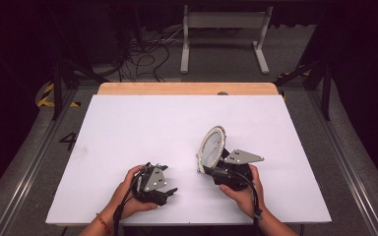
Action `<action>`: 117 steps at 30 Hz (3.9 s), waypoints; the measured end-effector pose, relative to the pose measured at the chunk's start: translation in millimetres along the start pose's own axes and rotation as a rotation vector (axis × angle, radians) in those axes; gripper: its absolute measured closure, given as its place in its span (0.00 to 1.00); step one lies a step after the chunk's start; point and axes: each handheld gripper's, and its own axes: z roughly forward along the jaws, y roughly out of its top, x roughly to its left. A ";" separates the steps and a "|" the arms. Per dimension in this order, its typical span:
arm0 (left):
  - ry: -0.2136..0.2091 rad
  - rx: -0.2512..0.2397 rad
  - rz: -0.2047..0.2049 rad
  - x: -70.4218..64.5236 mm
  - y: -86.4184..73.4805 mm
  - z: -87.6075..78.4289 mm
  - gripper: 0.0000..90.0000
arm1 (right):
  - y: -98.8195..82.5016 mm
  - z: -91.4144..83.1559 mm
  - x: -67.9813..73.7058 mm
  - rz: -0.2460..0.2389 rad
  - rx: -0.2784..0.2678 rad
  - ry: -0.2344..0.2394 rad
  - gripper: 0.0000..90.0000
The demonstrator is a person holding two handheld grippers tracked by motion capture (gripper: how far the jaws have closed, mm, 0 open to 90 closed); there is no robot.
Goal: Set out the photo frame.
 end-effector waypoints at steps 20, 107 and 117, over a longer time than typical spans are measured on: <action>0.008 -0.006 -0.022 2.1 -1.0 -1.4 0.24 | 2.1 -6.6 -1.6 0.022 -0.086 -0.025 0.63; -0.203 -0.116 -0.147 56.6 58.9 69.0 0.20 | -9.4 5.8 -48.2 -0.173 0.087 -0.087 0.68; -0.207 -0.108 -0.156 56.9 57.6 66.9 0.23 | -11.5 9.1 -55.7 -0.159 0.074 -0.113 0.72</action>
